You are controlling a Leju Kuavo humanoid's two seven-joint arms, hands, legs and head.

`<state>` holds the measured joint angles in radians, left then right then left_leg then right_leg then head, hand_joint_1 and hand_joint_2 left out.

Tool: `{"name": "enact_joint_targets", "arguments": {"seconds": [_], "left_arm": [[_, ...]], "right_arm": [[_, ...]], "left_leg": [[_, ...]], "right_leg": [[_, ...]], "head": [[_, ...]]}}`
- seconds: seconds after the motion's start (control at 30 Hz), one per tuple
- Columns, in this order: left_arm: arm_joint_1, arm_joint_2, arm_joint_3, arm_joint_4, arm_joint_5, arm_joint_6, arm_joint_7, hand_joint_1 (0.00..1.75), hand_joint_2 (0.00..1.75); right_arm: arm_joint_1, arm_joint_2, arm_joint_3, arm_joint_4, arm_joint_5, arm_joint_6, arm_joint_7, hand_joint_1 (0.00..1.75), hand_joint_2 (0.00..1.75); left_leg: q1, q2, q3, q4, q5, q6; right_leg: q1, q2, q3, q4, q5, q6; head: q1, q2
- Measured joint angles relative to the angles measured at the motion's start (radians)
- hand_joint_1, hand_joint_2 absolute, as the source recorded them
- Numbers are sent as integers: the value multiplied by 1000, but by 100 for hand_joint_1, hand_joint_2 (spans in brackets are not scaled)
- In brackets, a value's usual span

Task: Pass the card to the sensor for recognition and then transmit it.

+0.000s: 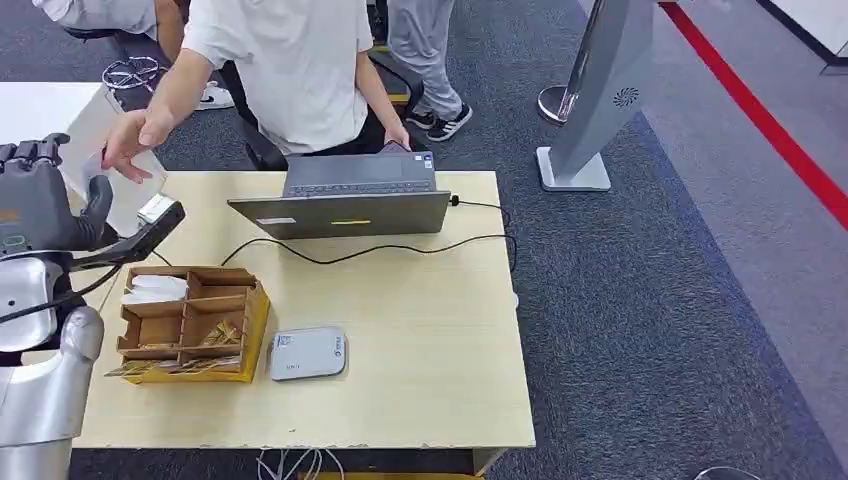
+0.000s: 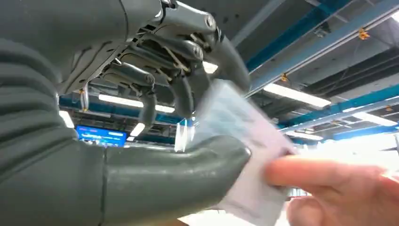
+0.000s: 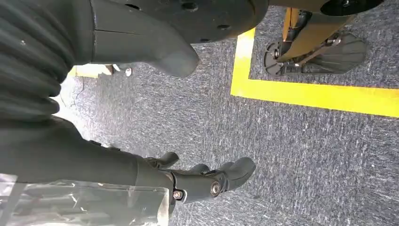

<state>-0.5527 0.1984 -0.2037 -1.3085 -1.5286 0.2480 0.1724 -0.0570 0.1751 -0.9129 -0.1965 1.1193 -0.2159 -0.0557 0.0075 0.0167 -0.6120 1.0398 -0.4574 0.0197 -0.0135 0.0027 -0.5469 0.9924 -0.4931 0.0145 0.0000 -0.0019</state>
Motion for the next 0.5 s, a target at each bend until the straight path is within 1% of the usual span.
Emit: {"name": "enact_joint_targets", "arguments": {"seconds": [0.2,0.5], "left_arm": [[21,-18,0,-15,4,-2,-15,0,175],[28,-27,0,-25,5,-3,-16,0,175]], "right_arm": [[0,0,0,0,0,0,0,0,175],[0,0,0,0,0,0,0,0,175]], "left_leg": [[0,0,0,0,0,0],[0,0,0,0,0,0]], "right_leg": [[0,0,0,0,0,0],[0,0,0,0,0,0]], "head": [[0,0],[0,0]]}}
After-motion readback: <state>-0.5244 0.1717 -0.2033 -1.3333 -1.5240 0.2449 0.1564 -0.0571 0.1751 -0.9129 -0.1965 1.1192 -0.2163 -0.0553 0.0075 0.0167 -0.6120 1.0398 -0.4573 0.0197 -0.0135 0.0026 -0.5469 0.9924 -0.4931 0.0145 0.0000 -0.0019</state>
